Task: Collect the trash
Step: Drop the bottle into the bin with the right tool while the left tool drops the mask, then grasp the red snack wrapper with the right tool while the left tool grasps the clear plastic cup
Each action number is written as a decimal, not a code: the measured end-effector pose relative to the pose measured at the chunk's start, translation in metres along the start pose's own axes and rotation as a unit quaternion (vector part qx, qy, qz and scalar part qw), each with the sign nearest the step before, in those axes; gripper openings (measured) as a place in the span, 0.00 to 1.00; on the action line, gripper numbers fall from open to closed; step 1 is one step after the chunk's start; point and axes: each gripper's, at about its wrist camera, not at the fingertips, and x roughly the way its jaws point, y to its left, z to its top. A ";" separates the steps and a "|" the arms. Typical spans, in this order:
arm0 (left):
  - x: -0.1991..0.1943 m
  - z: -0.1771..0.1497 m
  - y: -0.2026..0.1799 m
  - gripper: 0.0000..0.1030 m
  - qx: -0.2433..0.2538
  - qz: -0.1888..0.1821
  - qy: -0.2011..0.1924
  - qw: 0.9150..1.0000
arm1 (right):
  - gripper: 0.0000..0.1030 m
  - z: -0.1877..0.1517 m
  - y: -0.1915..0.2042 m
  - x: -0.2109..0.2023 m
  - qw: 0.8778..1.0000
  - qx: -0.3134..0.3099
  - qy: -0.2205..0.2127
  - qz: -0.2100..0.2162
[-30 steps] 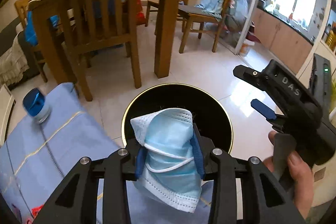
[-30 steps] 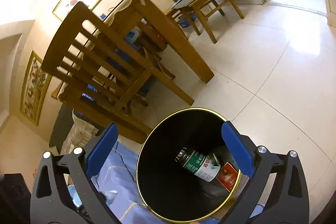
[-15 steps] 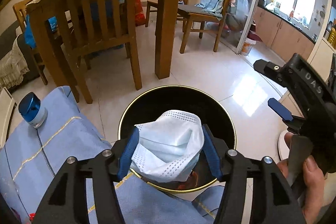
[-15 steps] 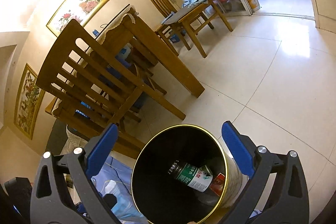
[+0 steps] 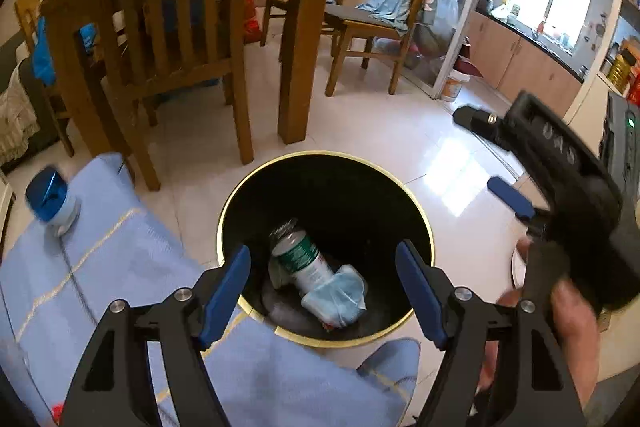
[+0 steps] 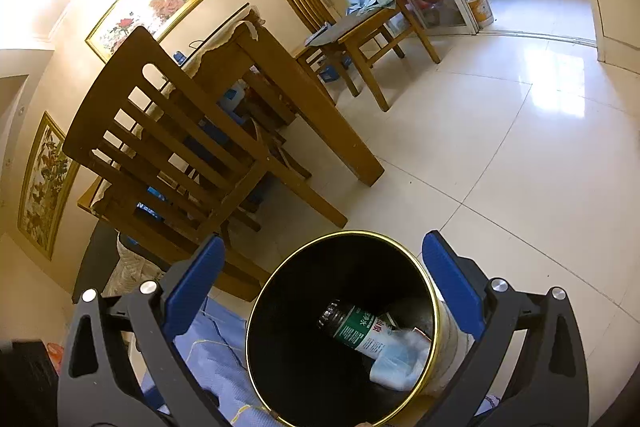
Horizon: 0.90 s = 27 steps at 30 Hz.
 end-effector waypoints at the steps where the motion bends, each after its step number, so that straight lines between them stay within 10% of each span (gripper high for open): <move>1: -0.007 -0.008 0.006 0.76 -0.009 0.002 -0.001 1.000 | 0.94 -0.001 0.003 0.001 1.000 -0.004 0.002 0.003; 8: -0.083 -0.085 0.047 0.87 -0.046 0.053 -0.013 0.997 | 0.95 -0.031 0.061 0.022 0.988 -0.113 0.073 0.074; 12: -0.146 -0.141 0.089 0.94 -0.099 0.120 -0.042 0.987 | 0.94 -0.089 0.126 0.038 0.940 -0.220 0.188 0.181; 19: -0.243 -0.224 0.179 0.93 -0.203 0.238 -0.072 0.947 | 0.86 -0.224 0.219 0.033 0.815 -0.267 0.392 0.332; 27: -0.295 -0.275 0.229 0.93 -0.273 0.253 -0.103 0.922 | 0.67 -0.300 0.256 0.023 0.787 -0.362 0.425 0.261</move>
